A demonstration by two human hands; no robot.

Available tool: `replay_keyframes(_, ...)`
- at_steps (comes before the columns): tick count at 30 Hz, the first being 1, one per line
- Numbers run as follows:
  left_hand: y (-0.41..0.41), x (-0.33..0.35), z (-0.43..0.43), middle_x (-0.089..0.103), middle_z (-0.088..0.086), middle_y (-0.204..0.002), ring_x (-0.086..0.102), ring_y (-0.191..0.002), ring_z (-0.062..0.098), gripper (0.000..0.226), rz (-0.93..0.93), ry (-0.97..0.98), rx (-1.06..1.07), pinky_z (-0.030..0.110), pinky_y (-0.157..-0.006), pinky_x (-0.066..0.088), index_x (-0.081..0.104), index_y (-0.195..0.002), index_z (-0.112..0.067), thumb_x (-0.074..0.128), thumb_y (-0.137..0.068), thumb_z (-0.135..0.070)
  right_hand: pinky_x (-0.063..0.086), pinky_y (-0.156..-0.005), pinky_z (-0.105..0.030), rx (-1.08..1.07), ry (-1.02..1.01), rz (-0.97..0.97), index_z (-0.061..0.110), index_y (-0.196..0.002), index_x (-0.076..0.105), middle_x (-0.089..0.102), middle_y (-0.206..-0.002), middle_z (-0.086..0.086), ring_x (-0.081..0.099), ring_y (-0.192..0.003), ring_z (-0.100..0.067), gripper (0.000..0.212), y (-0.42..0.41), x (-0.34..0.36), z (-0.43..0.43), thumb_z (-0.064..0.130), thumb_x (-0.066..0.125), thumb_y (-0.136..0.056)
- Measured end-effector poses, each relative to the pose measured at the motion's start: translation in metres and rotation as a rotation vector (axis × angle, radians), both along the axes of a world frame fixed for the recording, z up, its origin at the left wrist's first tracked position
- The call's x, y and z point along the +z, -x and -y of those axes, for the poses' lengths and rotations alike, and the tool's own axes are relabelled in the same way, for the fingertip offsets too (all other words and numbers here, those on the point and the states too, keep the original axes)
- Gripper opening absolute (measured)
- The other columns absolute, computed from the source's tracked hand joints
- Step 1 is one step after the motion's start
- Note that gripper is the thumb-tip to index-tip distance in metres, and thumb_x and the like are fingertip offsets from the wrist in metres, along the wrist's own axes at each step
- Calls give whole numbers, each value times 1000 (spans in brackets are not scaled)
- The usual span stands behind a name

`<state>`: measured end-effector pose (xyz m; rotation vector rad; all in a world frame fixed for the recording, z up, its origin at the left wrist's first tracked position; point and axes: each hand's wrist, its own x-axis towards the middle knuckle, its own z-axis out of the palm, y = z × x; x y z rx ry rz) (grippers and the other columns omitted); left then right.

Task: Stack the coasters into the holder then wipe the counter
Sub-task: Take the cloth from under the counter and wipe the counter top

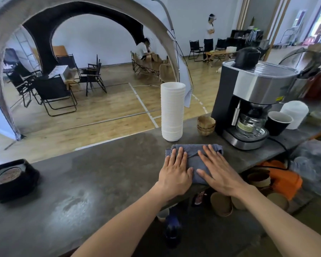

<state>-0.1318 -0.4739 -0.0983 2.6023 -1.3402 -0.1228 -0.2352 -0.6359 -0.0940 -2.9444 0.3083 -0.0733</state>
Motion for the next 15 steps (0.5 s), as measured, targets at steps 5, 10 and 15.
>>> replay_keyframes(5, -13, -1, -34, -7, 7, -166, -9, -152, 26, 75, 10, -33, 63, 41, -123, -2, 2, -156, -10, 0, -94, -51, -12, -116, -27, 34, -31, -39, 18, -156, -3, -14, -164, -3, -23, -143, -7, 79, -24, 2, -36, 61, 17, -93)
replay_keyframes(10, -45, 2, -119, -10, 6, -165, -12, -152, 23, 65, -13, -46, 171, 41, -124, -3, 0, -156, -11, 16, -103, -44, -7, -121, -34, 139, -46, -56, 15, -156, -2, -12, -164, -6, -20, -146, -10, 95, -74, 3, -113, 69, 0, -78)
replay_keyframes(15, -73, 3, -229, -12, 5, -165, -12, -152, 21, 64, 6, -75, 319, 40, -124, -1, -2, -156, -13, 17, -104, -43, -6, -122, -36, 276, -49, -70, 14, -156, -2, -13, -164, -8, -15, -150, -17, 72, -125, 5, -216, 51, 24, -101)
